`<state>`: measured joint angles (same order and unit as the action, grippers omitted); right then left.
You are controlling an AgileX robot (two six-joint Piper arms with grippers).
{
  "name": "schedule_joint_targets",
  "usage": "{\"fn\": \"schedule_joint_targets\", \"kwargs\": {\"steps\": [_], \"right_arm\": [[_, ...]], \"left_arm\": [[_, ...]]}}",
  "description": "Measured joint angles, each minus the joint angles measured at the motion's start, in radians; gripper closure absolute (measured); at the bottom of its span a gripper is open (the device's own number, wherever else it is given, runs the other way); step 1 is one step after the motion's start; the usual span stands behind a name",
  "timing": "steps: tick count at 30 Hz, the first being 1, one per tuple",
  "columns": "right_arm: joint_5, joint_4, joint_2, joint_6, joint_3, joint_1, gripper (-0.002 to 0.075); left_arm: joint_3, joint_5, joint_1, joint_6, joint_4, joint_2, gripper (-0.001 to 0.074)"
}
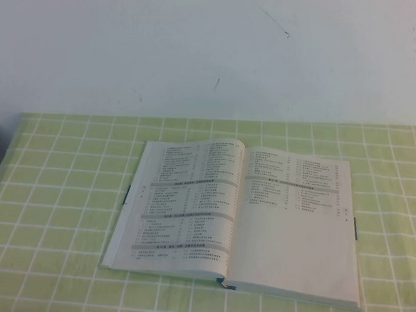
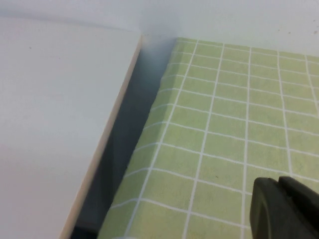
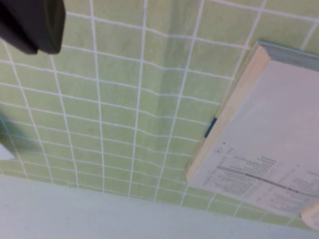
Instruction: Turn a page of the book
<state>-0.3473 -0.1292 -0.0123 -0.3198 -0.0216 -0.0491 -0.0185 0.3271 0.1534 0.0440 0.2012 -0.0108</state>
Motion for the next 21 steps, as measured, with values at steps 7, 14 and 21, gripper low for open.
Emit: {"fn": "schedule_joint_targets", "kwargs": {"steps": [7,14,21], "right_arm": [[0.02,-0.389,0.0,0.0,-0.008,0.0,0.0729],[0.105,-1.085,0.0,0.002,-0.008,0.0,0.0729],[0.257,-1.201,0.0,-0.187,-0.008,0.0,0.0729]], "left_arm": [[-0.004,-0.02,0.0,-0.026,0.352,0.0,0.0738],[-0.006,-0.101,0.0,-0.113,1.01,0.0,0.0738],[-0.006,-0.174,0.0,0.044,1.053,0.0,0.0738]]}}
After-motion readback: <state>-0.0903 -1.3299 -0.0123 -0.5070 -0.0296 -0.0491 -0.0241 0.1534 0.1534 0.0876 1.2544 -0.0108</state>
